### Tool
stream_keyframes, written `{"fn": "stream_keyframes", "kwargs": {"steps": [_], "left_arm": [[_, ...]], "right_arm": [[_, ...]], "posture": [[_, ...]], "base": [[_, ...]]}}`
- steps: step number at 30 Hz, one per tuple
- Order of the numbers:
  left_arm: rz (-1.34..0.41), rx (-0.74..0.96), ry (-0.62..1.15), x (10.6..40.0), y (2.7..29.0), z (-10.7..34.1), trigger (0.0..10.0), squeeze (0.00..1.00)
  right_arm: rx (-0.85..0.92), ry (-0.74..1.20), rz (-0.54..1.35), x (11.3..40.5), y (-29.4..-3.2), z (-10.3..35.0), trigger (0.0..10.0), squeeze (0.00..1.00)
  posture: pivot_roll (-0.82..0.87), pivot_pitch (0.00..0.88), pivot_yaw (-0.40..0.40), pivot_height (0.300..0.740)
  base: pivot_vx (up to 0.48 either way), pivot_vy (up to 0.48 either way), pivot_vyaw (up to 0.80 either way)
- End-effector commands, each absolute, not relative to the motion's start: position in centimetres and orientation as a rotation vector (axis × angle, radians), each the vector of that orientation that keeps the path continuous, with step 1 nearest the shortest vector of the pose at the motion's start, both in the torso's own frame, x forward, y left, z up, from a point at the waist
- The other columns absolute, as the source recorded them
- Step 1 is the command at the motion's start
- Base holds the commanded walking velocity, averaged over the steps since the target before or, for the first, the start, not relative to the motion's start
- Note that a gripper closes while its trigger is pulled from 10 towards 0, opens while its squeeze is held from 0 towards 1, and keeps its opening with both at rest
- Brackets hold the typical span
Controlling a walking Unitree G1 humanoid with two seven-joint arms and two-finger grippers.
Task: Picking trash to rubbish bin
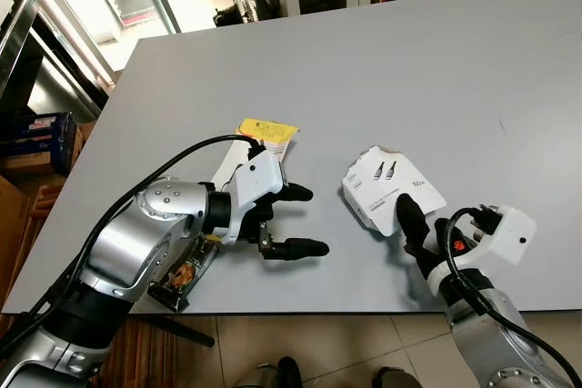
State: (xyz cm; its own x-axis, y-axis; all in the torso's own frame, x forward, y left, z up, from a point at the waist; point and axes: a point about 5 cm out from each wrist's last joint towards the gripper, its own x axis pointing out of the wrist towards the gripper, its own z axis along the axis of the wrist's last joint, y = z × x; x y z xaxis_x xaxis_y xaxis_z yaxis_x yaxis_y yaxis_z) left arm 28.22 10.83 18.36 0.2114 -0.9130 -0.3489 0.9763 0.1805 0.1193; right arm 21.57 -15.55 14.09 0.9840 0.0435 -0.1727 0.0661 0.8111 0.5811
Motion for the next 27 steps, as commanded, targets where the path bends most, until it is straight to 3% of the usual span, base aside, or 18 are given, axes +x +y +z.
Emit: {"fn": "stream_keyframes", "kwargs": {"steps": [1,15,27], "left_arm": [[-1.328,0.359,0.211,28.1,11.5,18.7,10.0,0.00],[-1.310,0.366,0.203,28.1,11.5,18.7,10.0,0.00],[-1.304,0.365,0.211,27.9,11.6,18.5,10.0,0.00]], "right_arm": [[0.713,0.170,0.016,21.8,-14.2,14.2,10.0,0.00],[0.752,0.112,0.130,22.6,-12.8,15.5,10.0,0.00],[0.822,0.082,0.184,25.3,-11.4,15.2,10.0,0.00]], "posture": [[-0.06,0.160,0.181,0.740],[-0.05,0.148,0.173,0.740],[-0.04,0.152,0.175,0.740]], "base": [[0.000,0.000,0.00],[0.000,0.000,0.00],[0.000,0.000,0.00]]}}
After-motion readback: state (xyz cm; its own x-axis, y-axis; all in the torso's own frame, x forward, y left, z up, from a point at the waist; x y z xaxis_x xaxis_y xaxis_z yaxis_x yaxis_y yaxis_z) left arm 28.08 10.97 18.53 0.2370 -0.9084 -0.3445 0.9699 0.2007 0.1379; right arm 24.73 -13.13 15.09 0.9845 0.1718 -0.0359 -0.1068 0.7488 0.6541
